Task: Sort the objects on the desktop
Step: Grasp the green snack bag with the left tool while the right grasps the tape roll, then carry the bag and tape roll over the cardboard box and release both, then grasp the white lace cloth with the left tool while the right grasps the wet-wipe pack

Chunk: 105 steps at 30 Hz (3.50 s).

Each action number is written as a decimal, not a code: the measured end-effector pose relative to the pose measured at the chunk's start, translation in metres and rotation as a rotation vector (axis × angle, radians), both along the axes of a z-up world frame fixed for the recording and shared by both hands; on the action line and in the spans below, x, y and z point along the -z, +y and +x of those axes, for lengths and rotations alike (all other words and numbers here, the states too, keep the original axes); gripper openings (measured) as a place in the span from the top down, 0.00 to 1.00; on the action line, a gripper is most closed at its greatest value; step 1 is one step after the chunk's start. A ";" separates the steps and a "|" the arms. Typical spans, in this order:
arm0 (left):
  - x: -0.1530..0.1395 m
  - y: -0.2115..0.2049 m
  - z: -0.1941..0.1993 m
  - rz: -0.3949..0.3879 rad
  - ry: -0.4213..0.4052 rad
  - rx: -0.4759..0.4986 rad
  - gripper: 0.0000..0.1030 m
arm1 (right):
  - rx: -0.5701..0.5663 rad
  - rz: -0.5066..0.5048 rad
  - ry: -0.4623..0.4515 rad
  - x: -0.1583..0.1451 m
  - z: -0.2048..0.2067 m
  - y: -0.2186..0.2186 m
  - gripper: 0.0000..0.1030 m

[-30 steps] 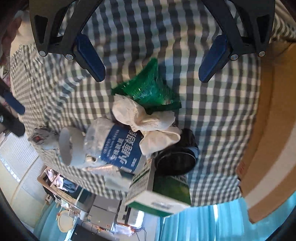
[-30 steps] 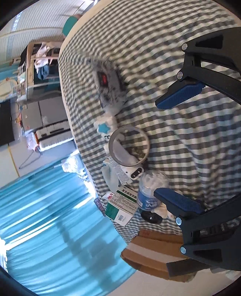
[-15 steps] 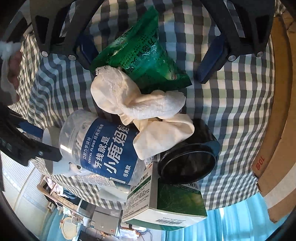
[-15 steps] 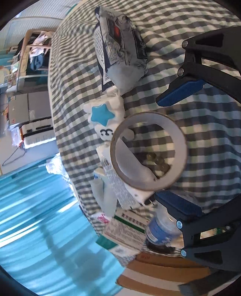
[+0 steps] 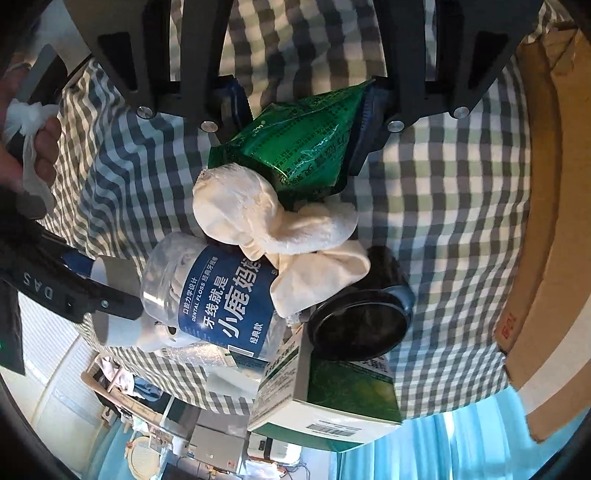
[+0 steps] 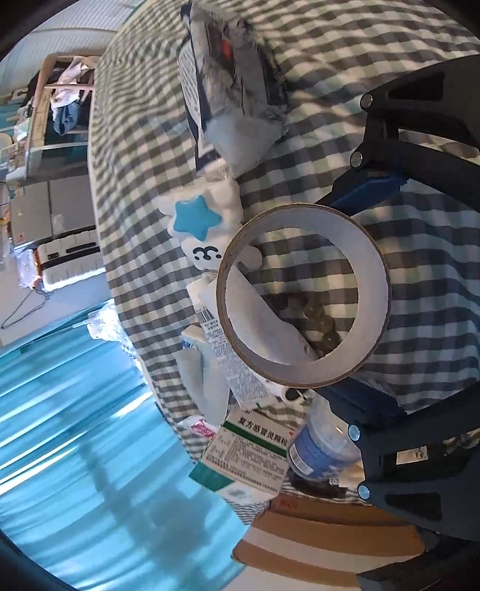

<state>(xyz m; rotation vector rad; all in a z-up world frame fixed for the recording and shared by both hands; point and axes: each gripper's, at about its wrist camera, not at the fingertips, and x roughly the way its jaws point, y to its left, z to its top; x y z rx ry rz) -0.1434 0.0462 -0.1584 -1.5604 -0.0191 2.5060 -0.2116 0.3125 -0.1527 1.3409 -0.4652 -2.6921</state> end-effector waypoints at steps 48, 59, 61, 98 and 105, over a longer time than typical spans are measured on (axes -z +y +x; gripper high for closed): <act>-0.230 -0.153 0.071 0.023 0.389 -0.216 0.54 | -0.435 0.030 0.344 -0.230 0.156 -0.218 0.22; -0.200 -0.224 0.030 -0.007 0.302 -0.313 0.54 | -0.552 -0.041 0.264 -0.203 0.117 -0.283 0.22; -0.187 -0.234 0.024 -0.008 0.276 -0.319 0.54 | -0.574 -0.030 0.244 -0.191 0.109 -0.293 0.22; -0.182 -0.202 0.029 0.011 0.248 -0.274 0.00 | -0.414 -0.061 0.276 -0.180 0.107 -0.220 0.13; -0.189 -0.111 0.050 0.049 0.283 -0.145 0.00 | -0.240 0.010 0.326 -0.197 0.139 -0.136 0.07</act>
